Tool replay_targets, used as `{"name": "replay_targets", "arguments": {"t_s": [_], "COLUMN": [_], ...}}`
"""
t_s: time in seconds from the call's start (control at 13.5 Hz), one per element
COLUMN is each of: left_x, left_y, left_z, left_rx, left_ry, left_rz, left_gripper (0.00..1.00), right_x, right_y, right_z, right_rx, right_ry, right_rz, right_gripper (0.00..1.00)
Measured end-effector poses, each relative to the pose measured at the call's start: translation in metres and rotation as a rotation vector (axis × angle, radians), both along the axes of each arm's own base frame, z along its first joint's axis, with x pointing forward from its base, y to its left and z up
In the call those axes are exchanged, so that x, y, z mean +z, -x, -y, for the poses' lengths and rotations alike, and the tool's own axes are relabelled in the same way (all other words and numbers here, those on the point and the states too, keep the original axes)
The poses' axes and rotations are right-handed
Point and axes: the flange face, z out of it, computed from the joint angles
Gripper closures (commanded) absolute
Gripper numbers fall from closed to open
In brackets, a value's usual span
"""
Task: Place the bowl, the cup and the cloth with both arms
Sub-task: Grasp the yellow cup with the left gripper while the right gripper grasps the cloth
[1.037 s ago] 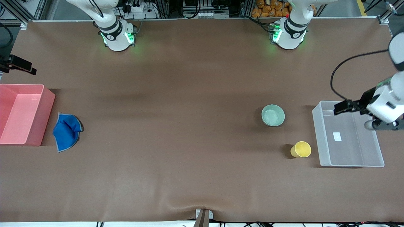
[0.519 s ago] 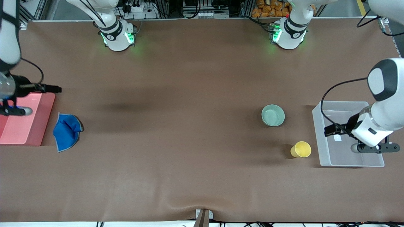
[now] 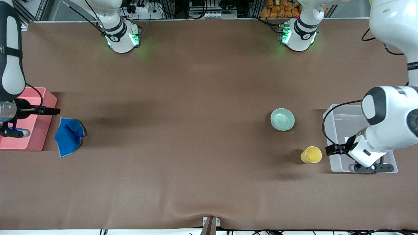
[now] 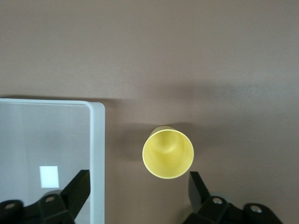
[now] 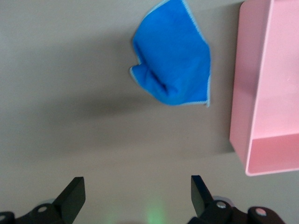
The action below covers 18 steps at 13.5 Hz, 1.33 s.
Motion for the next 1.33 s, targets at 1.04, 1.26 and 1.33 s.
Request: {"name": "replay_targets", "arguments": {"t_s": [1.04,1.26,1.33], "left_x": [-0.079,-0.096,-0.101], "left_y": [-0.008,-0.005,-0.004], "left_z": [0.008,0.005,0.004], "left_rx": [0.007,0.015,0.016], "left_ry": [0.002,0.0,0.0], "left_rz": [-0.02,-0.047,-0.054], "left_gripper": [0.34,0.39,0.53], "right_x": [-0.068,-0.083,-0.09], "right_y": [-0.029,-0.033,-0.036], "right_z": [0.063,0.06,0.058], "right_rx": [0.281,0.325,0.341], "right_ry": [0.009,-0.004,-0.005], "right_rz": [0.152,0.155,0.165], "right_gripper": [0.0,0.0,0.0]}}
